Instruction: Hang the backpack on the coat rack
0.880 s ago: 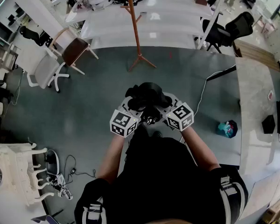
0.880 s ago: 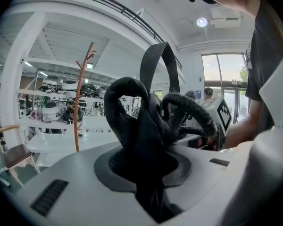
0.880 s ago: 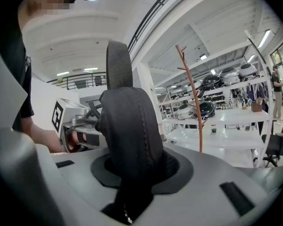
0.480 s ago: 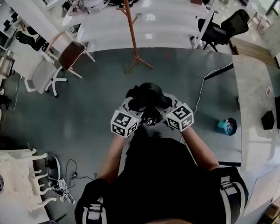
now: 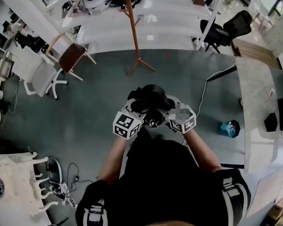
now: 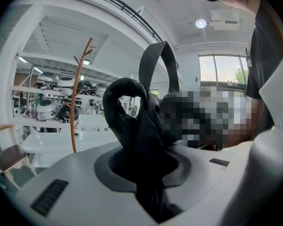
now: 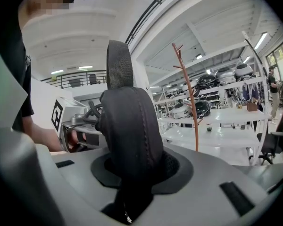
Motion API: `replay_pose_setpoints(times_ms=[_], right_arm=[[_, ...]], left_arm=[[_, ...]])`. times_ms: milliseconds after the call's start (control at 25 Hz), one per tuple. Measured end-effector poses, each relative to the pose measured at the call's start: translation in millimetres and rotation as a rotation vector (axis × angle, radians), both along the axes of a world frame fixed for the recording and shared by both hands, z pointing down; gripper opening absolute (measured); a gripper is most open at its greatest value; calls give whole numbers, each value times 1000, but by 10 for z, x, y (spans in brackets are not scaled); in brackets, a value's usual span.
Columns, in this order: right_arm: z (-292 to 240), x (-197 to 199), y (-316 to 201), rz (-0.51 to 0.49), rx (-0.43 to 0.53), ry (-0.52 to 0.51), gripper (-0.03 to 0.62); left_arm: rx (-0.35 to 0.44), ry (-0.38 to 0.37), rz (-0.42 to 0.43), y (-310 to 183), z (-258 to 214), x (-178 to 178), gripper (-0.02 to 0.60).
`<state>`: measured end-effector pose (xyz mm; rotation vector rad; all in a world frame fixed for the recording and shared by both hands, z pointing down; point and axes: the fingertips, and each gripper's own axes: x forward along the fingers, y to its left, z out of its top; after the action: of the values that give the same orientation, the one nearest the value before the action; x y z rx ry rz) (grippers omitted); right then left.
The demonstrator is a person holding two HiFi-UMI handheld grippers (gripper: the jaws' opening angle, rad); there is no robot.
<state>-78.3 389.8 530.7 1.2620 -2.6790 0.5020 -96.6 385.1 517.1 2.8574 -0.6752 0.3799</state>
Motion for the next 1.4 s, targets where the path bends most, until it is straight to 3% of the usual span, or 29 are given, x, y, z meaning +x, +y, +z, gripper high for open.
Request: replay_pose_setpoints(times_ms=[1400], right_arm=[[178, -253, -1709, 67, -22, 8, 130]], left_arm=[[-41, -22, 79, -1705, 182, -252, 94]])
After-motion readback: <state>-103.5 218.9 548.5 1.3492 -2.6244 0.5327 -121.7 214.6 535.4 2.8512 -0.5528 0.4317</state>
